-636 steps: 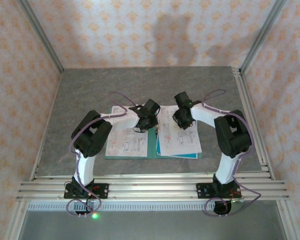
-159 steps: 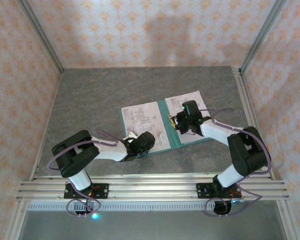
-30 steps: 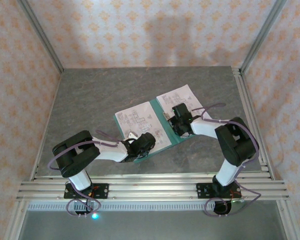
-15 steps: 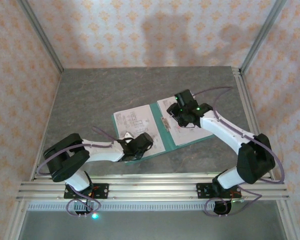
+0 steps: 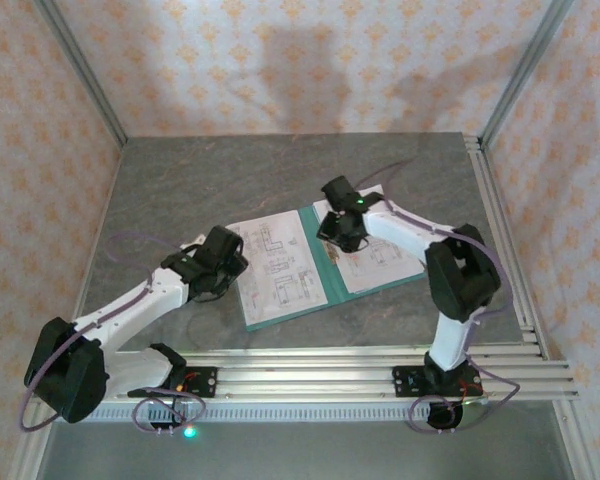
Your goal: Put the files into the folder
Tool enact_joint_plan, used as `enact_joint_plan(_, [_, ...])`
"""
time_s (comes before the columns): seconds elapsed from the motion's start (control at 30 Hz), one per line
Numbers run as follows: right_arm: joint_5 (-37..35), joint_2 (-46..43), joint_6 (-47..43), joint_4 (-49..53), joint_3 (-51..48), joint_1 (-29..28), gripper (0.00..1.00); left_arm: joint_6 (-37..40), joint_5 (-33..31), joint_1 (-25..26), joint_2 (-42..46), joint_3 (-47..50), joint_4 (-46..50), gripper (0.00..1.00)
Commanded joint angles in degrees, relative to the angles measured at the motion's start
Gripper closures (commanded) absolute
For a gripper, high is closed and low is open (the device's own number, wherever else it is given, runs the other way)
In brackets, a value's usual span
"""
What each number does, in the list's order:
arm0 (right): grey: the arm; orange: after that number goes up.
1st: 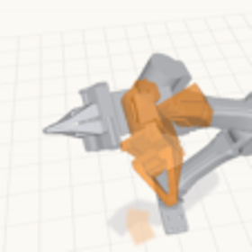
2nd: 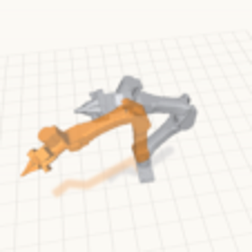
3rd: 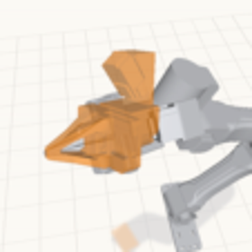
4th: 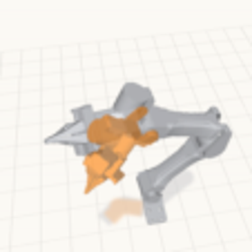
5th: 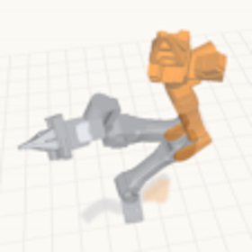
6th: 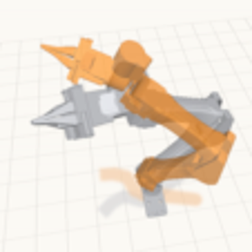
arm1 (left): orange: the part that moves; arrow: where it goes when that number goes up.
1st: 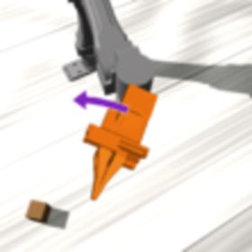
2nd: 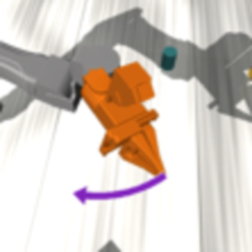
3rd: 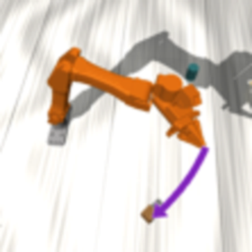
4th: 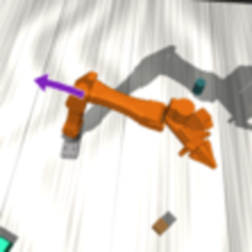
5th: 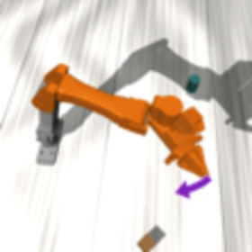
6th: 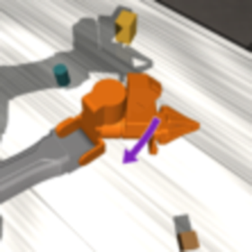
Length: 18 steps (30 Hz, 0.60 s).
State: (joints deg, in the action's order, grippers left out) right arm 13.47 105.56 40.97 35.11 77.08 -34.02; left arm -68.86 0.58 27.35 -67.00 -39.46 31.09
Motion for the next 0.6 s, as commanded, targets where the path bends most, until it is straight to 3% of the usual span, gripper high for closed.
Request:
enact_joint_plan(0.0, [-7.1,4.8,-5.2,8.8,6.6,-3.3,0.53,6.9,5.9,-2.1,-0.2,2.9,4.4,0.42])
enact_joint_plan(0.3, [-21.6,15.2,-13.0,20.3,16.8,-7.3,0.61,7.5,7.8,-3.5,-2.6,5.5,1.1,0.43])
enact_joint_plan(0.57, [-23.3,18.0,-14.9,21.0,19.3,-7.6,0.64,7.7,8.1,-3.5,-3.2,6.0,0.3,0.43])
